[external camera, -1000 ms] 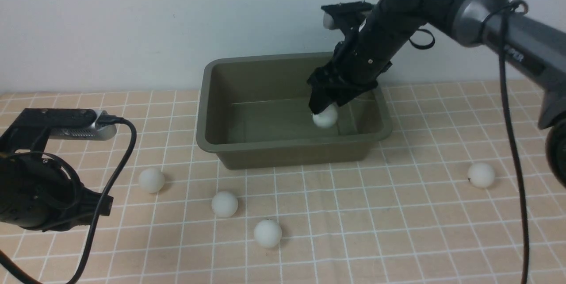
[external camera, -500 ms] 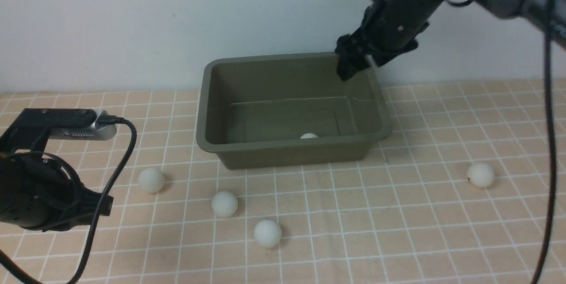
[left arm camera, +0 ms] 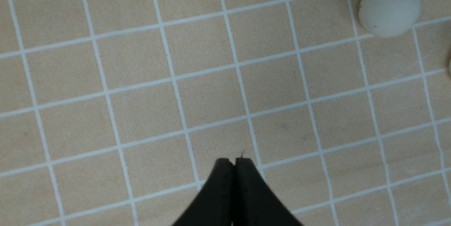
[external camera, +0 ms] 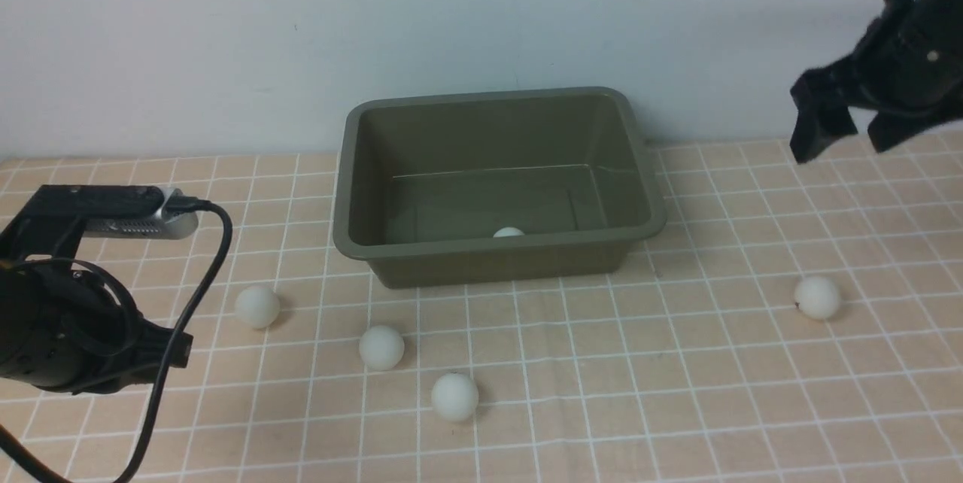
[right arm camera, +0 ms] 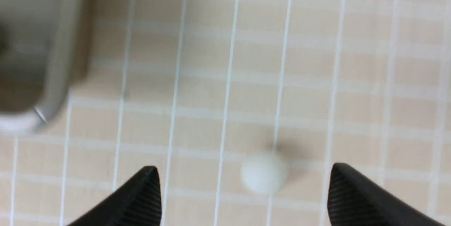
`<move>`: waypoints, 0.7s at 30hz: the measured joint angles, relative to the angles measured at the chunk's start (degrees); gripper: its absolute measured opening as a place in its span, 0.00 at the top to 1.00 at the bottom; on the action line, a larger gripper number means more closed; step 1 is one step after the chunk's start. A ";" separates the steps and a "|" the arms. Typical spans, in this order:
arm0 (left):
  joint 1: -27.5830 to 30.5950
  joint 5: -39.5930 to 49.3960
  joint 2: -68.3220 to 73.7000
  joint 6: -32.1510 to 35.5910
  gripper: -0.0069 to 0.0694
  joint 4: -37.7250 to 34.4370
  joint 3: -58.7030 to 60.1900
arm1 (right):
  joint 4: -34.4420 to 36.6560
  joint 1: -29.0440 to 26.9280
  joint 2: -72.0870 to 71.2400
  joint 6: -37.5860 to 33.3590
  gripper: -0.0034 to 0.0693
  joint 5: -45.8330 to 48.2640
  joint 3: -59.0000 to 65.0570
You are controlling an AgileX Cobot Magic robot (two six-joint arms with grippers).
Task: Put the table tennis balls into the box on the light coffee tablecloth.
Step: 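Reach for and grasp a ping pong ball on the table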
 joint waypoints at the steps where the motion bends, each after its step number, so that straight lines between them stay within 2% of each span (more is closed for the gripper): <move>1: 0.00 0.14 0.00 0.00 1.00 0.00 0.00 | 0.61 -0.12 0.22 -0.21 0.17 -0.50 2.41; 7: 0.00 0.36 0.00 0.00 1.00 0.00 0.00 | 1.75 -0.12 3.33 -0.79 0.17 -4.98 8.96; 21: 0.00 0.36 0.00 0.00 1.00 0.00 0.00 | -2.42 -0.12 11.03 0.44 0.17 -8.14 9.51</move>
